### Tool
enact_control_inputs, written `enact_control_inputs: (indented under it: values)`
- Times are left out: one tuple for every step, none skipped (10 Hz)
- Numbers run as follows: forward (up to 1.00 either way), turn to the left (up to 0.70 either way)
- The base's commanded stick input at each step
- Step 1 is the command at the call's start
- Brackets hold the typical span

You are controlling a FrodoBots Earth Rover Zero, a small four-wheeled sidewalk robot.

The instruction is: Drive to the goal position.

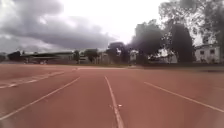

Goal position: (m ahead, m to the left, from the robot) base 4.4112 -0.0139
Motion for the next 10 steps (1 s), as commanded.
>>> enact_control_inputs:
  values:
    - [0.45,0.00]
    - [0.45,0.00]
    - [0.45,0.00]
    - [0.45,0.00]
    - [0.45,0.00]
    - [0.45,0.00]
    - [0.45,0.00]
    - [0.45,0.00]
    - [0.45,0.00]
    - [0.45,0.00]
